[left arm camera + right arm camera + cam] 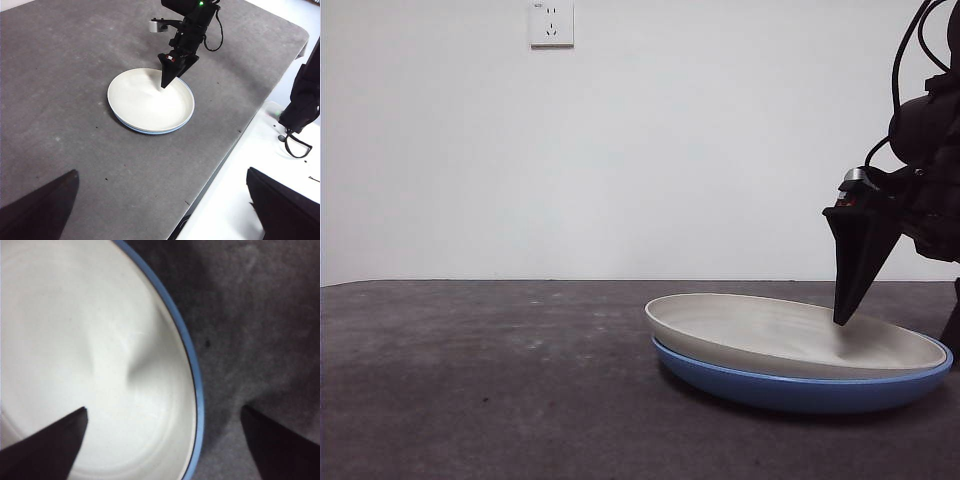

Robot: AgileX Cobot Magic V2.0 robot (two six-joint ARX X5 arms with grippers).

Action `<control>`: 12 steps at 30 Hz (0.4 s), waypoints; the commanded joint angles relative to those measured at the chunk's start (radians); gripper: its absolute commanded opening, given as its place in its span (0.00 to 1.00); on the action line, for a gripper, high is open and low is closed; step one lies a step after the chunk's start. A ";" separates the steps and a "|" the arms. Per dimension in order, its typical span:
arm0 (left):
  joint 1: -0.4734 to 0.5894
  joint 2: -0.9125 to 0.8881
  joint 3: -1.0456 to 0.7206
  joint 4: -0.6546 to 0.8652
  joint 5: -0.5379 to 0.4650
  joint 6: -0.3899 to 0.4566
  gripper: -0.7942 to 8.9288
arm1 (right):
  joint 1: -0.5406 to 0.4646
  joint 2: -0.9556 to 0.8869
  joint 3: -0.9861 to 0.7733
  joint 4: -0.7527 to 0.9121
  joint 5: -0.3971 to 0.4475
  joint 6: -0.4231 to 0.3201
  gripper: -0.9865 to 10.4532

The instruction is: Pick up the white plate, put it on the blue plate, put it on desk

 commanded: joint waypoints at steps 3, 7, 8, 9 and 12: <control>-0.008 0.006 0.011 0.014 -0.004 -0.002 0.73 | 0.002 0.021 0.005 0.006 -0.007 -0.014 0.37; -0.008 0.006 0.011 0.019 -0.004 -0.002 0.73 | 0.002 0.021 0.005 0.004 -0.007 -0.014 0.34; -0.008 0.006 0.011 0.020 -0.004 -0.002 0.73 | 0.002 0.021 0.005 0.004 -0.007 -0.014 0.34; -0.008 0.006 0.011 0.020 -0.004 -0.002 0.73 | 0.002 0.021 0.005 0.004 -0.006 -0.014 0.32; -0.008 0.006 0.011 0.019 -0.004 -0.002 0.73 | 0.002 0.021 0.005 0.005 -0.006 -0.014 0.29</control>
